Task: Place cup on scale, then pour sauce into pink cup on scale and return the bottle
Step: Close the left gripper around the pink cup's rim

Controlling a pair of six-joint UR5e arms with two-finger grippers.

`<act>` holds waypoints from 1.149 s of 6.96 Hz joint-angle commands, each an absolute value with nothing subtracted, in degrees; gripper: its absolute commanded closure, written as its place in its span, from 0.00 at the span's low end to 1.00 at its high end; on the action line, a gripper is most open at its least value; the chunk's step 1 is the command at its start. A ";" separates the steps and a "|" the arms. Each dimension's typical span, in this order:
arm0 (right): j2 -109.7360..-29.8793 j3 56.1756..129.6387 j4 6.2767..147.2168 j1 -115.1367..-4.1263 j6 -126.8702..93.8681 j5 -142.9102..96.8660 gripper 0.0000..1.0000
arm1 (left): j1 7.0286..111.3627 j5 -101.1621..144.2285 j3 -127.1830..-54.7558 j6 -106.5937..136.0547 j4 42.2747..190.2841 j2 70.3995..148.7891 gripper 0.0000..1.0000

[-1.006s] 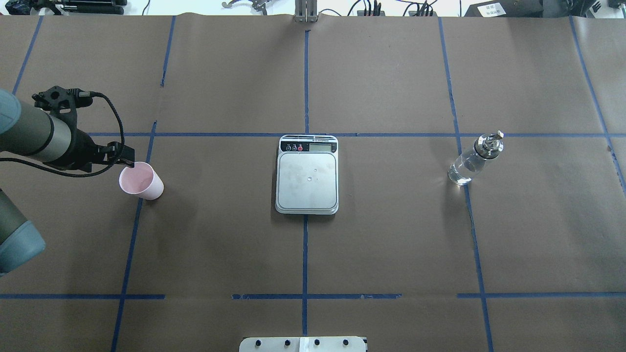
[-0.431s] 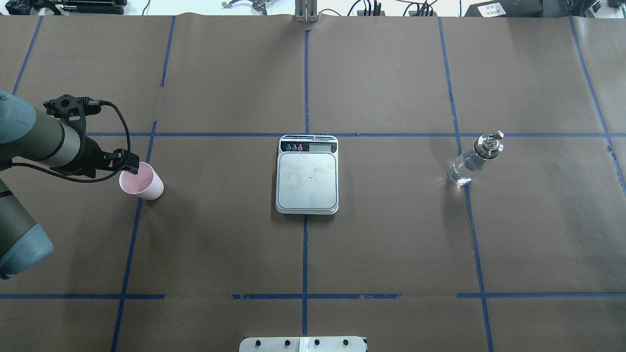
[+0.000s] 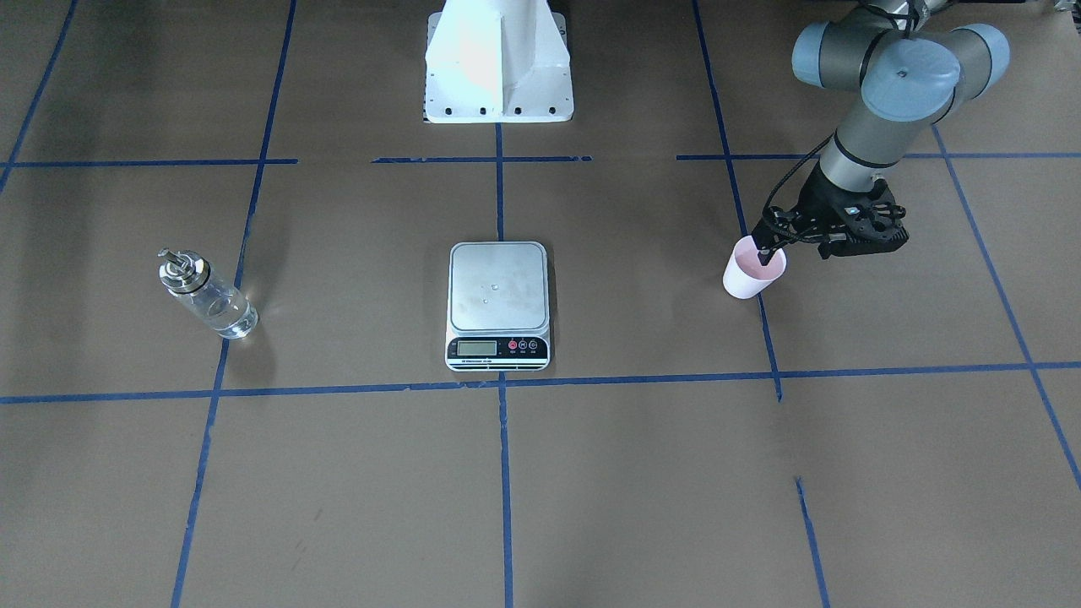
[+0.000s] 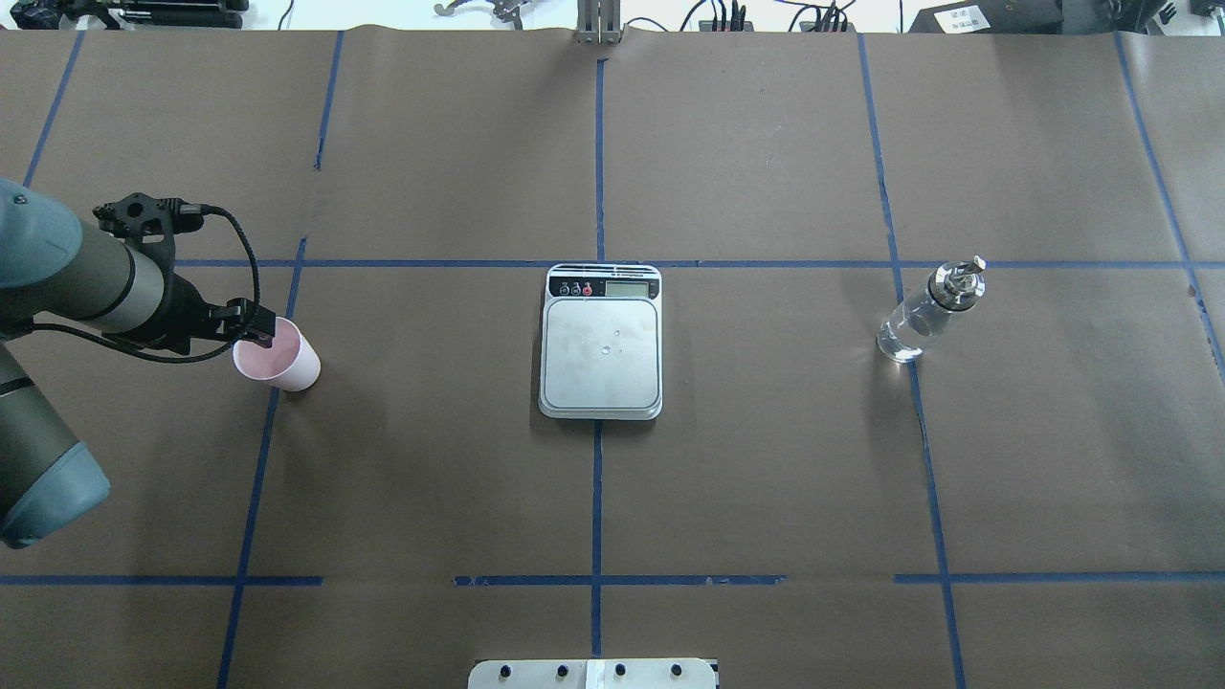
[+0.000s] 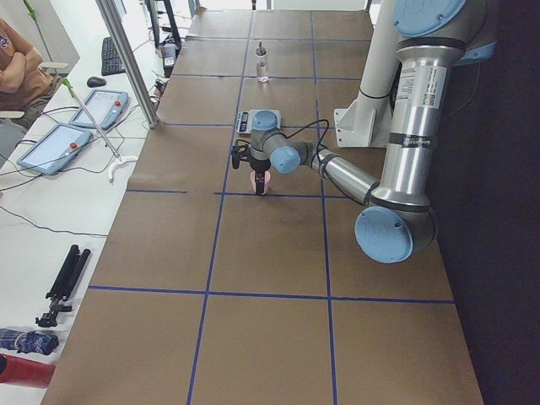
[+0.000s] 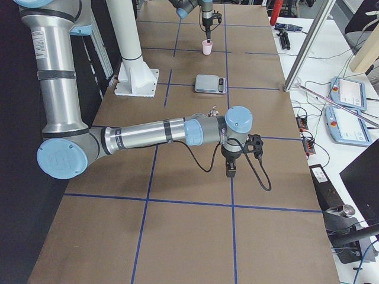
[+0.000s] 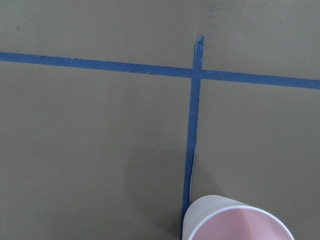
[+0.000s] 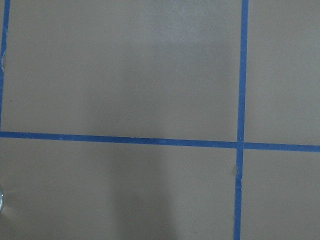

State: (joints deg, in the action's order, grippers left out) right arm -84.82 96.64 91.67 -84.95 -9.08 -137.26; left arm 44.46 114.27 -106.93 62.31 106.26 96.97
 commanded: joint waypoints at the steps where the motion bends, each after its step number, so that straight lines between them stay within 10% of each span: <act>1: -84.81 96.68 91.67 -84.90 -9.05 -137.20 0.00 | 43.95 114.52 -106.70 62.31 106.26 97.21 0.00; 6: -84.73 96.77 91.76 -84.99 -9.05 -137.02 0.00 | 42.71 114.87 -103.80 62.32 106.35 99.58 0.00; 8: -84.73 96.77 91.76 -84.99 -9.05 -137.02 0.00 | 42.71 114.87 -104.24 62.23 106.35 99.41 0.15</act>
State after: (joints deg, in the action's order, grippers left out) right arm -84.73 96.76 91.76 -84.99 -9.05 -137.02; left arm 42.74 114.85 -104.00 62.31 106.34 99.45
